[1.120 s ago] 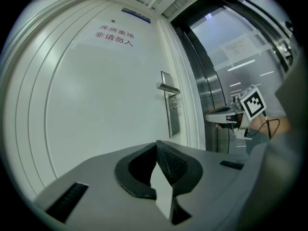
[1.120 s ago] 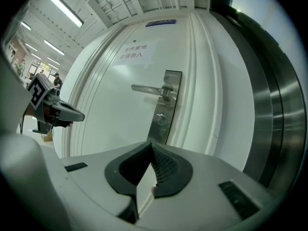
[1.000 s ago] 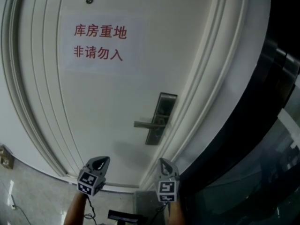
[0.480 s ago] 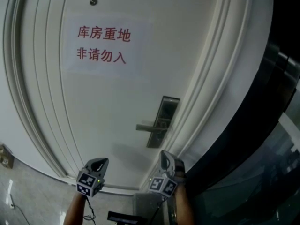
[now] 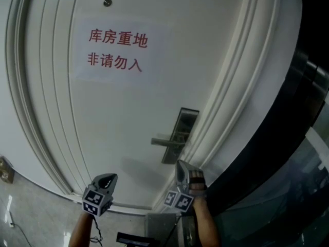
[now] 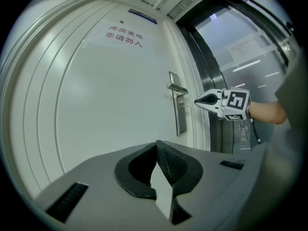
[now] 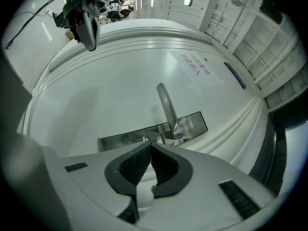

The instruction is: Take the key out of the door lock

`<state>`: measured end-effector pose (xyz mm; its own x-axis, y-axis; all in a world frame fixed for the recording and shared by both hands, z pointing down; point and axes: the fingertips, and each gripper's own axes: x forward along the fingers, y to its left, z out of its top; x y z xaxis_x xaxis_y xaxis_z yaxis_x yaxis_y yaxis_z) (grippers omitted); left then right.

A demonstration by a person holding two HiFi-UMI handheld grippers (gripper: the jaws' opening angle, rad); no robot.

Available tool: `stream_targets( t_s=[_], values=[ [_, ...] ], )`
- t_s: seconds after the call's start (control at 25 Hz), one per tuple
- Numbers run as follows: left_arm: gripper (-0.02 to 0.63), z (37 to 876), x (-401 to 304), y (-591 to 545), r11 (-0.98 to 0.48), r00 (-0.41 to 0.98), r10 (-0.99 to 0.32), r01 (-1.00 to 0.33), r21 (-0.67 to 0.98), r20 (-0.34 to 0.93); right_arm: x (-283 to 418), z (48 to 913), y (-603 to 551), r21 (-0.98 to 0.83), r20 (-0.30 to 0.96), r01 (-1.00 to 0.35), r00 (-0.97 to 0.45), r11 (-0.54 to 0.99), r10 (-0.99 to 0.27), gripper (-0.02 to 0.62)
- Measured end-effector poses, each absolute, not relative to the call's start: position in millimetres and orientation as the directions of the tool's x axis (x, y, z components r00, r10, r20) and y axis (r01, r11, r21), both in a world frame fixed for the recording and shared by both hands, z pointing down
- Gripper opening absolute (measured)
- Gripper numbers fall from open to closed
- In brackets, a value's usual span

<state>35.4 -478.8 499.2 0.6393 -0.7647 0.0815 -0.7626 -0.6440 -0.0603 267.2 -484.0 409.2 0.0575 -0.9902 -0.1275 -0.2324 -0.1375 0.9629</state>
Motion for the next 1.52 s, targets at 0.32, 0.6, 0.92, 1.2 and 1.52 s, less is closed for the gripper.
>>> stream_targets(
  t_s=[0.32,0.6,0.92,1.2,1.52],
  values=[
    [0.009,498,29,-481,-0.633,0.628,-0.774,-0.772,-0.058,0.080,267,409,-500,0.974,-0.124,-0.183,0.046,-0.131,-0.991,0.040],
    [0.009,500,24,-482,-0.626,0.622,-0.779,-0.778,-0.053,0.084,274,427,-518,0.981,-0.056,-0.182,0.072,-0.068,-0.996,0.095],
    [0.008,502,21,-486,-0.616,0.611,-0.787,-0.786,-0.049,0.087,268,425,-529,0.981,-0.074,-0.178,0.053,-0.082,-0.996,0.097],
    [0.008,504,18,-490,-0.605,0.599,-0.795,-0.795,-0.045,0.093,269,424,-537,0.981,-0.074,-0.173,0.053,-0.082,-0.996,0.097],
    [0.008,504,21,-491,-0.608,0.602,-0.793,-0.793,-0.041,0.094,270,424,-539,0.986,-0.072,-0.145,0.059,-0.080,-0.996,0.096]
  ],
)
